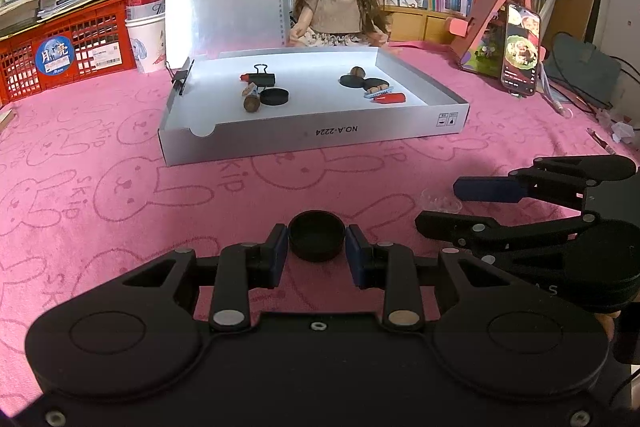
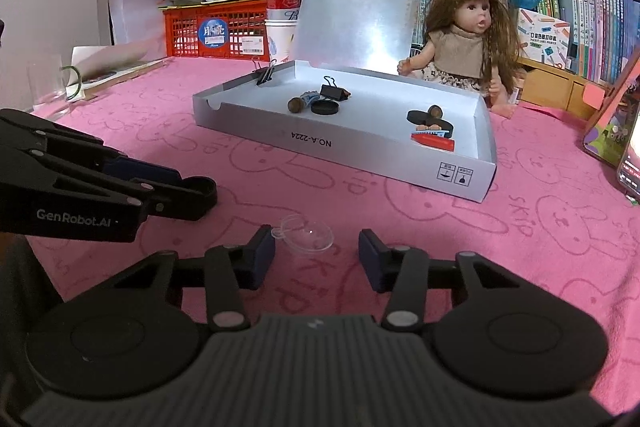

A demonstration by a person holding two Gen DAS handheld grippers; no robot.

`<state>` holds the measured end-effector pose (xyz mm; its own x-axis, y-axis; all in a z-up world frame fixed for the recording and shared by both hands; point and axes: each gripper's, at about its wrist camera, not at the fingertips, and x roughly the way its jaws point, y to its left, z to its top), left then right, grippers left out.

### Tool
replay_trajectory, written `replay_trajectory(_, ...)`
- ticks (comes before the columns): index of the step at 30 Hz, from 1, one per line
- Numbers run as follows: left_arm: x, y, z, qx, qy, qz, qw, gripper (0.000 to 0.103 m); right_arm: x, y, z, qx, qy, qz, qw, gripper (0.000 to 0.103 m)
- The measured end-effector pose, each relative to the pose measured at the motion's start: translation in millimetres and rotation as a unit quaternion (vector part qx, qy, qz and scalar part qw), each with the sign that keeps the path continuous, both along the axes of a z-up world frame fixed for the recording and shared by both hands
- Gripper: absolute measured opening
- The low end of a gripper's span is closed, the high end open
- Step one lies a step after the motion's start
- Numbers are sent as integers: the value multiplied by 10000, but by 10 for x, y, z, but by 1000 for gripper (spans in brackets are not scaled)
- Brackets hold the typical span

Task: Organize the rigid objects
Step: 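Close the right tool on the clear plastic dome lid while the left tool holds the black lid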

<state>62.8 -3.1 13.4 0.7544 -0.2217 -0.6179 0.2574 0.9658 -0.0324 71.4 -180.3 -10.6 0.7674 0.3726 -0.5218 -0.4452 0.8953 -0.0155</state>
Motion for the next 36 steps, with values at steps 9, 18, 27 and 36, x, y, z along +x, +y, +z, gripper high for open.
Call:
replay_trajectory(9, 0, -4, -5, 5, -3, -2, 10000, 30, -16, 6, 7, 62, 17, 17, 10000, 45)
replay_trajectory(18, 17, 1, -24, 11, -6, 30, 10000, 31, -28, 18, 4, 111, 12, -11, 9999, 37)
replay_trajectory(27, 18, 9, -17, -56, -10, 87, 9999, 31, -33, 11, 2, 170, 8, -53, 9998, 36)
replay_trajectory(36, 12, 0, -6, -5, -107, 86, 9999, 31, -28, 14, 15, 228, -38, -129, 9996, 36)
